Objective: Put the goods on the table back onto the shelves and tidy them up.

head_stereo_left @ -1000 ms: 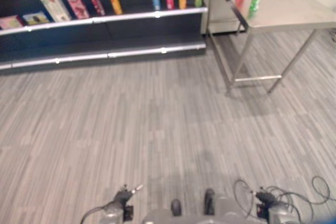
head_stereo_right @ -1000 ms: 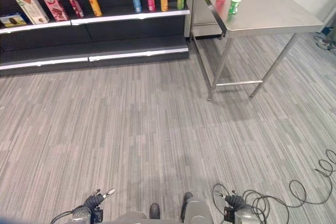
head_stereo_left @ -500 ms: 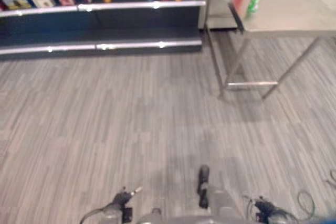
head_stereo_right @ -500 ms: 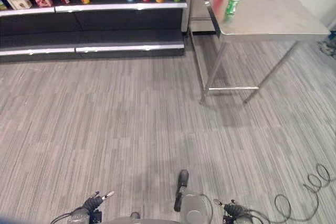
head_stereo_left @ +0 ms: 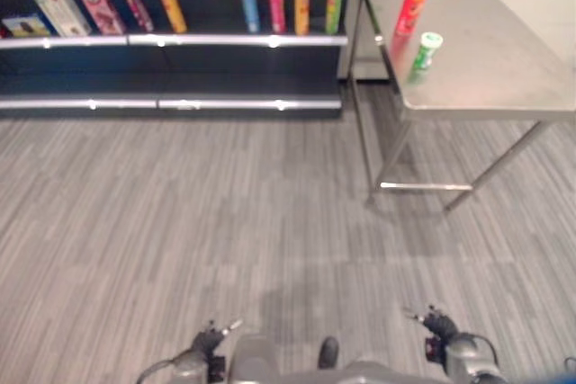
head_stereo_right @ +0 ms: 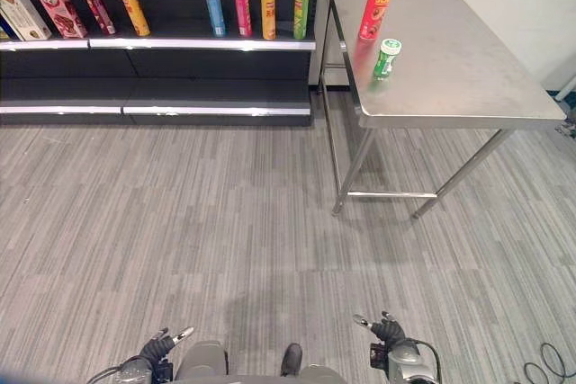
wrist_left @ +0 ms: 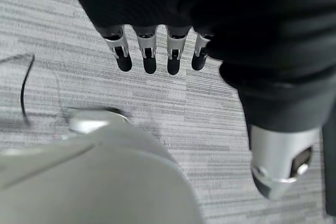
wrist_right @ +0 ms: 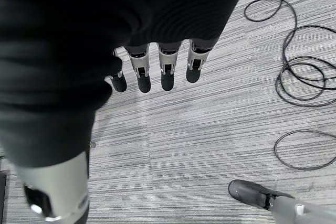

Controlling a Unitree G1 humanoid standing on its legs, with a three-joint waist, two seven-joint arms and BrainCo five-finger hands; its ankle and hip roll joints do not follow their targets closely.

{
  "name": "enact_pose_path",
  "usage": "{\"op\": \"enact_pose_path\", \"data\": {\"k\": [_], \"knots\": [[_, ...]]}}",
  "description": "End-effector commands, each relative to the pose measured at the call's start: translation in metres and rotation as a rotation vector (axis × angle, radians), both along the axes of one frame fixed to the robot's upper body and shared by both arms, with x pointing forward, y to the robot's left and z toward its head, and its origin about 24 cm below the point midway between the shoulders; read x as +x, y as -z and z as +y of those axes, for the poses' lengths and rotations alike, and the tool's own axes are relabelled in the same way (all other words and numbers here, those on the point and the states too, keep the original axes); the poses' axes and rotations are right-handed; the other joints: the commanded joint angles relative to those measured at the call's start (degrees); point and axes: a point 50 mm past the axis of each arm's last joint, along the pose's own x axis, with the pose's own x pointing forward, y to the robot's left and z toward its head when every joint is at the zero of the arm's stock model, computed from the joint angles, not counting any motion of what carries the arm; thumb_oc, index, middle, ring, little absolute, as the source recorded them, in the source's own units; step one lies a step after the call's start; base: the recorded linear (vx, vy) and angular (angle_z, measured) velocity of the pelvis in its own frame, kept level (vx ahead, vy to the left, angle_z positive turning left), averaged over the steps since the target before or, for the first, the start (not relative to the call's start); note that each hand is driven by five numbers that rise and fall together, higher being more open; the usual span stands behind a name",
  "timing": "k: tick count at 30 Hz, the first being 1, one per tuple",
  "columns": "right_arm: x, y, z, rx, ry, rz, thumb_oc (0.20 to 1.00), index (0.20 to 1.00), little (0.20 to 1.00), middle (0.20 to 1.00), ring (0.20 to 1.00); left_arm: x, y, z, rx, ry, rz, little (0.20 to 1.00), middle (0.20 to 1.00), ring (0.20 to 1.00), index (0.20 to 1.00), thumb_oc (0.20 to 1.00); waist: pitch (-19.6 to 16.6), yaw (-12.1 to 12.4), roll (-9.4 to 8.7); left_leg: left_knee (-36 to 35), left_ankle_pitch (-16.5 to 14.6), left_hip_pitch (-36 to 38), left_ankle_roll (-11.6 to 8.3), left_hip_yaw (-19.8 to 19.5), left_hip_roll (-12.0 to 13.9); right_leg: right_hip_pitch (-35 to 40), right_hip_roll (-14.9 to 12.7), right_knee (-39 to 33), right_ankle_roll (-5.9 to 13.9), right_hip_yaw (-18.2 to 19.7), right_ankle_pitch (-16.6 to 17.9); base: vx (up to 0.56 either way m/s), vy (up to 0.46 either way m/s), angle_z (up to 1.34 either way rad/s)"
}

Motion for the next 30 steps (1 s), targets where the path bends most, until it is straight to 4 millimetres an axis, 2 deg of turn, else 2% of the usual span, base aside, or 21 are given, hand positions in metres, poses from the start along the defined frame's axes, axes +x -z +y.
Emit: {"op": "enact_pose_path", "data": {"k": [1,2,3,6,8,9,10,11,12,13,14,16,18,21,23,25,26,27,28,29,30], "knots": [[-0.002,-0.004,-0.015,-0.048,0.023,-0.004,1.000,1.000,1.000,1.000,1.000,0.007,-0.004,0.008,0.035,0.013,-0.026,1.000,1.000,1.000,1.000,1.000,1.8,2.2,1.79,-6.0,6.6,-1.8,1.64,-2.0,-3.6,2.3,-3.0,0.6,7.33,3.9,-4.7,0.25,0.119,-0.17],[-0.002,-0.004,-0.015,-0.048,0.023,-0.004,1.000,1.000,1.000,1.000,1.000,0.007,-0.004,0.008,0.035,0.013,-0.026,1.000,1.000,1.000,1.000,1.000,1.8,2.2,1.78,-6.0,6.6,-1.8,1.65,-2.0,-3.6,2.4,-3.0,0.6,7.34,3.9,-4.7,0.38,0.214,-0.27],[-0.008,-0.001,-0.016,-0.051,0.035,0.022,1.000,1.000,1.000,1.000,1.000,0.004,-0.003,0.010,0.042,0.018,-0.006,1.000,1.000,1.000,1.000,1.000,1.3,2.6,1.72,-7.6,7.7,-4.3,0.47,-1.6,-4.6,4.4,-3.0,0.4,7.92,5.1,-5.7,0.39,0.256,-0.27],[-0.016,0.003,-0.014,-0.051,0.015,0.061,1.000,1.000,1.000,1.000,1.000,-0.009,0.000,0.013,0.046,-0.010,0.027,1.000,1.000,1.000,1.000,1.000,0.2,3.4,2.41,-7.4,10.2,-2.3,1.05,-5.0,-4.8,5.7,-4.0,1.1,9.45,7.6,-6.3,0.40,0.332,-0.51],[-0.019,0.004,-0.014,-0.044,0.025,0.072,1.000,1.000,1.000,1.000,1.000,-0.012,0.000,0.017,0.058,-0.033,0.033,1.000,1.000,1.000,1.000,1.000,-0.4,4.2,1.60,-5.5,8.6,-0.8,2.17,-4.9,-5.5,5.8,-7.7,3.4,11.69,8.7,-5.5,0.37,0.423,-0.89],[-0.020,0.005,-0.013,-0.029,0.043,0.070,1.000,1.000,1.000,1.000,1.000,-0.014,-0.001,0.021,0.065,-0.042,0.038,1.000,1.000,1.000,1.000,1.000,-0.9,4.4,1.02,-4.7,6.2,1.3,3.82,-3.7,-6.4,3.1,-11.8,10.1,13.47,9.3,-1.9,0.29,0.352,-0.66],[-0.020,0.005,-0.014,-0.030,0.043,0.070,1.000,1.000,1.000,1.000,1.000,-0.014,-0.001,0.021,0.064,-0.041,0.038,1.000,1.000,1.000,1.000,1.000,-1.0,4.4,1.07,-4.6,6.2,1.1,3.83,-3.7,-6.3,2.9,-11.7,10.0,13.47,9.3,-1.8,0.30,0.489,-0.53],[-0.019,0.004,-0.015,-0.022,0.059,0.063,1.000,1.000,1.000,1.000,1.000,-0.010,-0.003,0.026,0.078,-0.034,0.030,1.000,1.000,1.000,1.000,1.000,-0.2,3.3,1.13,-3.8,4.1,3.7,6.59,-3.3,-8.2,-2.6,-14.7,23.3,13.37,12.0,6.1,0.20,0.427,-0.36],[-0.017,0.003,-0.016,-0.020,0.072,0.050,1.000,1.000,1.000,1.000,1.000,-0.006,-0.005,0.028,0.084,-0.025,0.015,1.000,1.000,1.000,1.000,1.000,0.4,2.4,1.86,-3.7,3.5,4.7,7.67,-3.7,-8.5,-5.4,-14.9,29.1,11.87,13.4,8.9,0.20,0.426,-0.30],[-0.017,0.003,-0.016,-0.020,0.072,0.050,1.000,1.000,1.000,1.000,1.000,-0.006,-0.005,0.028,0.084,-0.025,0.015,1.000,1.000,1.000,1.000,1.000,0.3,2.4,1.87,-3.7,3.5,4.6,7.67,-3.7,-8.5,-5.5,-14.9,29.1,11.87,13.5,8.9,0.14,0.294,-0.03],[-0.017,0.002,-0.016,-0.020,0.083,0.044,1.000,1.000,1.000,1.000,1.000,-0.003,-0.007,0.029,0.093,-0.003,0.008,1.000,1.000,1.000,1.000,1.000,0.8,1.5,2.73,-3.6,2.7,5.6,8.52,-4.0,-8.7,-6.8,-15.1,33.5,10.87,13.5,10.1,0.14,0.247,0.21],[-0.020,0.003,-0.015,-0.014,0.102,0.042,1.000,1.000,1.000,1.000,1.000,-0.001,-0.009,0.032,0.104,0.015,0.009,1.000,1.000,1.000,1.000,1.000,1.2,0.8,3.69,-3.8,1.1,8.2,9.31,-3.8,-8.5,-9.8,-16.9,39.0,10.00,12.0,10.0,0.24,0.295,0.27],[-0.021,0.003,-0.017,-0.020,0.113,0.042,1.000,1.000,1.000,1.000,1.000,0.002,-0.010,0.033,0.112,0.033,0.001,1.000,1.000,1.000,1.000,1.000,1.6,0.0,3.85,-4.1,-0.8,10.6,9.52,-3.5,-8.5,-12.8,-17.2,35.9,9.48,8.3,7.9,0.28,0.161,-0.06],[-0.017,0.000,-0.020,-0.025,0.119,0.026,1.000,1.000,1.000,1.000,1.000,0.009,-0.013,0.034,0.118,0.054,-0.014,1.000,1.000,1.000,1.000,1.000,2.4,-1.4,3.46,-3.5,-3.1,12.9,9.34,-3.0,-8.8,-16.1,-14.2,26.2,10.29,2.6,6.3,0.29,0.051,-0.29],[-0.015,0.000,-0.021,-0.027,0.129,0.021,1.000,1.000,1.000,1.000,1.000,0.013,-0.013,0.032,0.116,0.071,-0.017,1.000,1.000,1.000,1.000,1.000,2.9,-2.7,2.88,-3.7,-4.5,15.6,9.07,-3.5,-9.5,-17.7,-10.9,17.1,11.42,0.9,6.6,0.34,0.034,-0.05],[-0.018,0.001,-0.023,-0.032,0.137,0.032,1.000,1.000,1.000,1.000,1.000,0.013,-0.012,0.030,0.118,0.088,-0.004,1.000,1.000,1.000,1.000,1.000,2.9,-3.9,1.71,-4.2,-6.0,18.6,8.63,-4.5,-10.7,-19.4,-7.3,8.4,13.07,-1.3,8.4,0.47,0.052,0.02],[-0.019,0.001,-0.023,-0.035,0.138,0.035,1.000,1.000,1.000,1.000,1.000,0.014,-0.012,0.030,0.120,0.087,-0.007,1.000,1.000,1.000,1.000,1.000,2.6,-4.2,1.01,-4.6,-6.3,19.2,8.50,-4.9,-11.2,-19.5,-6.7,6.2,13.31,-2.5,9.0,0.34,0.024,0.11],[-0.019,0.001,-0.023,-0.035,0.138,0.035,1.000,1.000,1.000,1.000,1.000,0.014,-0.012,0.030,0.120,0.087,-0.007,1.000,1.000,1.000,1.000,1.000,2.6,-4.2,1.11,-4.6,-6.4,19.4,8.46,-5.0,-11.1,-19.3,-6.6,5.9,13.29,-2.6,9.1,0.34,0.002,0.13],[-0.022,0.001,-0.023,-0.036,0.138,0.043,1.000,1.000,1.000,1.000,1.000,0.014,-0.012,0.030,0.117,0.091,-0.007,1.000,1.000,1.000,1.000,1.000,2.2,-4.0,0.32,-4.3,-7.6,20.1,8.23,-5.0,-11.6,-18.2,-6.3,3.9,13.32,-5.7,9.4,0.38,-0.021,0.10],[-0.024,0.002,-0.024,-0.038,0.136,0.050,1.000,1.000,1.000,1.000,1.000,0.012,-0.011,0.030,0.115,0.095,-0.002,1.000,1.000,1.000,1.000,1.000,1.7,-3.7,0.52,-4.2,-9.3,21.4,7.78,-4.8,-10.6,-16.8,-5.3,3.3,13.33,-6.1,8.5,0.47,-0.026,0.16],[-0.028,0.003,-0.025,-0.038,0.141,0.057,1.000,1.000,1.000,1.000,1.000,0.011,-0.011,0.029,0.116,0.108,0.006,1.000,1.000,1.000,1.000,1.000,1.2,-3.8,-0.13,-3.8,-10.1,22.0,7.77,-4.7,-11.0,-15.6,-5.5,1.7,12.55,-6.7,8.7,0.26,-0.026,0.21]]}}
